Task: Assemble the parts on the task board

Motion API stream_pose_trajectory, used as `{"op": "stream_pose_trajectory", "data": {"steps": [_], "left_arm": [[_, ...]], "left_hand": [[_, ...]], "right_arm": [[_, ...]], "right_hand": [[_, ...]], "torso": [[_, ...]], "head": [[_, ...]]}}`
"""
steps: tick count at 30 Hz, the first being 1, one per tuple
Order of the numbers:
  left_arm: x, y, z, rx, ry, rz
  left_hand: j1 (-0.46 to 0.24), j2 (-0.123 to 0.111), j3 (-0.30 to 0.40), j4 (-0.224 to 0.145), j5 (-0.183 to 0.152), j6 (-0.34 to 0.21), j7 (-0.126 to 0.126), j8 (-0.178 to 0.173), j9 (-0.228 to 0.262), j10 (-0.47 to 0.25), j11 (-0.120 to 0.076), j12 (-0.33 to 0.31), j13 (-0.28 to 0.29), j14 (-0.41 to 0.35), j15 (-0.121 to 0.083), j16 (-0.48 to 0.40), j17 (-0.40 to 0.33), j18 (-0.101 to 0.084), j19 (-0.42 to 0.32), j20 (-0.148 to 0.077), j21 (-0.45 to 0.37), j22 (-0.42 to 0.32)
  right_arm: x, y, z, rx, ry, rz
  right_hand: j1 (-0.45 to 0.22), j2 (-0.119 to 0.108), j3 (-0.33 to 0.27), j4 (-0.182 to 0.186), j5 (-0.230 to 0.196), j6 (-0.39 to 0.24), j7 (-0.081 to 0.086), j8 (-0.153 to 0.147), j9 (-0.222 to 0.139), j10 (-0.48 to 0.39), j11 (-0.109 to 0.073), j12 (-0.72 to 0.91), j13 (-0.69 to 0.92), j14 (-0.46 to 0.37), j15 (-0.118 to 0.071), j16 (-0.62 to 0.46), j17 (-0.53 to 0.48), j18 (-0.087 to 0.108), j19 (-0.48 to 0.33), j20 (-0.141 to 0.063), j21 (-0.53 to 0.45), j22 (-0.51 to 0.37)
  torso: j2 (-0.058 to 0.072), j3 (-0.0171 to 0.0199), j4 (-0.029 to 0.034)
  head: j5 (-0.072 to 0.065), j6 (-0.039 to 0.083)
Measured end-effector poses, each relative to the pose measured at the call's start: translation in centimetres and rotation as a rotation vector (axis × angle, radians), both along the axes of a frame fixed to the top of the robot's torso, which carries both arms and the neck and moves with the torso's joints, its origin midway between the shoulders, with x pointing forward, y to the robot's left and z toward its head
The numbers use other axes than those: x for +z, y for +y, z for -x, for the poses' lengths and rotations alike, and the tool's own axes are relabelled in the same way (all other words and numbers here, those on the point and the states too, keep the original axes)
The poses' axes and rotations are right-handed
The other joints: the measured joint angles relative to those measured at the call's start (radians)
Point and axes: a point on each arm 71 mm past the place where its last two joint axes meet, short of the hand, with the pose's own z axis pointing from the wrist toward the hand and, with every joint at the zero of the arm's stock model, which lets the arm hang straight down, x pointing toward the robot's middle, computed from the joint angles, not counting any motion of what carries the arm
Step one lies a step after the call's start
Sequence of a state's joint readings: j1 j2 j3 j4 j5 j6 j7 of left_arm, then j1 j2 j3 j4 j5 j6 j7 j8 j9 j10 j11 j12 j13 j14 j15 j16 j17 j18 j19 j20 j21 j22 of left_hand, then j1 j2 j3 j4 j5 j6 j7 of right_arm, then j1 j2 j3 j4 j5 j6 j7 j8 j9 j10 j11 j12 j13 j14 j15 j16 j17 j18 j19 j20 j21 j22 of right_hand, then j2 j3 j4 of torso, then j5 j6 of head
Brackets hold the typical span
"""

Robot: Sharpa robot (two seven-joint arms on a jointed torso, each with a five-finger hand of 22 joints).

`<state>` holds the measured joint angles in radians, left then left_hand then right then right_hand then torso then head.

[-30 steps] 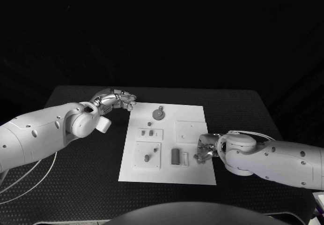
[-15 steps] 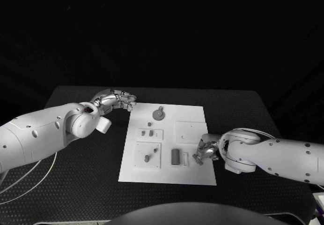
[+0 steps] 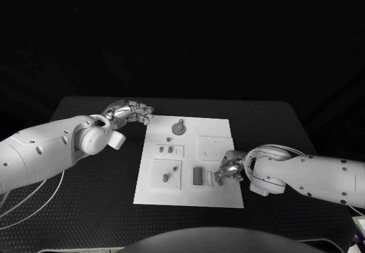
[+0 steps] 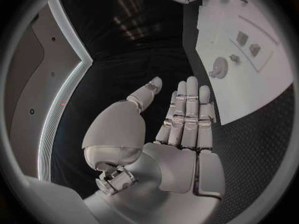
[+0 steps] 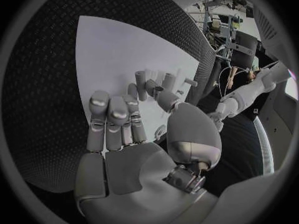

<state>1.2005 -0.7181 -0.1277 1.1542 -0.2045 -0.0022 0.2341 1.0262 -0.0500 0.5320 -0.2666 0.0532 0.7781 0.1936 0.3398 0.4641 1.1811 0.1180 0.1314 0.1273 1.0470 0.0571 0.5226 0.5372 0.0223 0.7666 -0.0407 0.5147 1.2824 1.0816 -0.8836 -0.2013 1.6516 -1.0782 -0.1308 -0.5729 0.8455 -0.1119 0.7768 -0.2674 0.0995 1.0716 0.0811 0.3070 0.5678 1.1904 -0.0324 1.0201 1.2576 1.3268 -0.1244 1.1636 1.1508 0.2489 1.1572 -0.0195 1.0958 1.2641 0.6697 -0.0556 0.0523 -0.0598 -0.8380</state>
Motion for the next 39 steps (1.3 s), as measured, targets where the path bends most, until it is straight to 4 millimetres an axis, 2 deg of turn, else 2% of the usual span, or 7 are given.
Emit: {"op": "stream_pose_trajectory", "data": {"steps": [5,9,15,39], "left_arm": [[0.0,0.0,0.0,-0.001,0.000,0.000],[0.0,0.0,0.0,-0.001,0.000,0.000],[0.0,0.0,0.0,-0.001,0.001,0.000],[0.0,0.0,0.0,-0.002,0.003,-0.002]], "left_hand": [[0.000,0.000,0.000,0.000,0.000,0.000,0.000,0.000,0.000,0.000,0.000,0.000,0.000,0.000,0.000,0.000,0.001,0.000,0.000,0.000,0.000,0.000],[0.000,0.000,0.000,0.000,0.000,0.000,0.000,0.003,0.000,0.000,0.000,0.000,0.000,0.000,0.000,0.000,0.001,0.000,0.000,0.000,0.000,0.000],[0.000,0.000,0.000,0.000,0.000,0.000,0.000,0.004,0.000,0.000,0.000,0.000,0.000,0.000,0.000,0.000,0.002,0.000,0.000,0.000,0.000,0.001],[0.000,0.000,0.000,0.000,0.000,0.000,0.000,0.004,-0.001,0.000,0.000,0.000,0.000,0.000,0.000,-0.004,0.005,0.000,0.000,0.000,0.000,0.002]], "right_arm": [[-0.1,0.4,-0.1,-0.005,-0.001,-0.003],[-0.1,0.6,-0.3,-0.007,0.001,-0.004],[-0.2,1.2,-0.2,-0.002,0.008,-0.013],[-0.1,1.5,-0.1,-0.012,0.006,-0.028]], "right_hand": [[-0.030,-0.018,-0.009,0.016,-0.036,0.002,-0.001,0.000,-0.008,0.002,-0.002,0.000,0.001,0.001,0.000,0.000,0.000,0.005,0.007,-0.004,0.000,-0.003],[-0.044,-0.032,-0.011,0.031,-0.038,0.002,-0.002,0.000,-0.010,0.002,-0.002,0.000,0.002,0.001,0.000,0.000,0.001,0.005,0.007,-0.004,0.000,-0.004],[-0.053,-0.041,-0.011,0.044,-0.041,0.003,-0.002,-0.003,-0.011,0.002,-0.002,0.000,0.003,0.001,0.000,0.000,0.001,0.005,0.007,-0.004,0.000,-0.004],[-0.057,-0.037,-0.008,0.047,-0.041,0.004,-0.005,-0.003,-0.012,0.001,-0.002,0.000,0.005,0.002,0.001,0.000,0.002,-0.001,0.007,-0.004,0.000,-0.005]], "torso": [[0.000,0.0000,0.0000],[0.000,0.0000,0.0005],[0.000,0.0000,0.0010],[0.000,0.0006,-0.0002]], "head": [[-0.002,0.000],[-0.003,-0.001],[-0.005,-0.002],[-0.001,-0.001]]}}
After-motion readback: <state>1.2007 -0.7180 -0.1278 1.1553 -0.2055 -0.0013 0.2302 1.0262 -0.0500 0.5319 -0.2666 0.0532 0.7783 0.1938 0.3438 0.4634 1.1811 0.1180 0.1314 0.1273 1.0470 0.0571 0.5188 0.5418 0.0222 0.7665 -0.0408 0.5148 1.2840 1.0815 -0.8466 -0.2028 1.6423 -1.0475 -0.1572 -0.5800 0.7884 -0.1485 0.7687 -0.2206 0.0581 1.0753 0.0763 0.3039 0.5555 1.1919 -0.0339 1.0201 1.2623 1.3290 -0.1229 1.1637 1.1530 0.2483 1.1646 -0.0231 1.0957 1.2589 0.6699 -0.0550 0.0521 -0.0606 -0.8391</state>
